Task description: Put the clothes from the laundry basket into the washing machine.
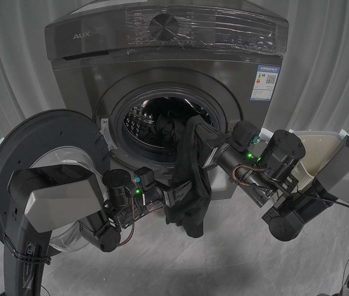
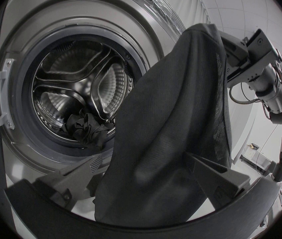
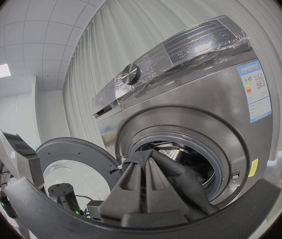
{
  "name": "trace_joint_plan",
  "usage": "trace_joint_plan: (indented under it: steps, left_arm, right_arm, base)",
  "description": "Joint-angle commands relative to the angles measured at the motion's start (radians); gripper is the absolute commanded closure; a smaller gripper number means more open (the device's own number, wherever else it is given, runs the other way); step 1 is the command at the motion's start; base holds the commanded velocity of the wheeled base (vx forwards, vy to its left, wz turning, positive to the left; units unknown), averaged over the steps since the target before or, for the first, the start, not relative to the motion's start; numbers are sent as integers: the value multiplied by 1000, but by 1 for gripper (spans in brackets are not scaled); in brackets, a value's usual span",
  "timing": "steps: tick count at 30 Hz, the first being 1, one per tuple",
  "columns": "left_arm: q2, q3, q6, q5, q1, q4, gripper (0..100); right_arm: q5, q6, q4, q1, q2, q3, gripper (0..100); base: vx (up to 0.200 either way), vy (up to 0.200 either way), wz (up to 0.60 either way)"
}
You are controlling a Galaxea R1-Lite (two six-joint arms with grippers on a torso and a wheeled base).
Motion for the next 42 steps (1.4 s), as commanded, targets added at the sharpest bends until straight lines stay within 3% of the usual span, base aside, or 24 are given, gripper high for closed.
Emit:
trace_joint_plan:
  steps: [1, 13, 20, 21, 32, 39, 42]
  left_arm:
    - [58, -37, -1, -5, -5, -2, 0]
    - [190, -213, -2, -8, -7, 10, 0]
    - [205, -229, -2, -3, -10, 6, 0]
    - [203, -229, -2, -5, -13, 1, 100]
    - [93, -92, 6, -6, -35, -11, 100]
    - [-142, 166, 2, -16, -58, -13, 100]
    - [-240, 245, 2, -45, -53, -13, 100]
  right_arm:
    - [0, 1, -1, 21, -3, 0, 100]
    - [-8, 4, -9, 50, -40, 40, 100]
    - [-8, 4, -9, 50, -45, 48, 100]
    - [-8, 4, -9, 50, -45, 46, 100]
    - [2, 4, -3, 16, -32, -11, 100]
    - [-1, 4, 4, -48, 58, -71, 100]
    - [0, 4, 4, -64, 93, -75, 100]
  base:
    - [0, 0, 0]
    - [0, 0, 0]
    - [0, 0, 0]
    - [0, 0, 0]
    - [0, 0, 0]
    - [0, 0, 0]
    - [0, 0, 0]
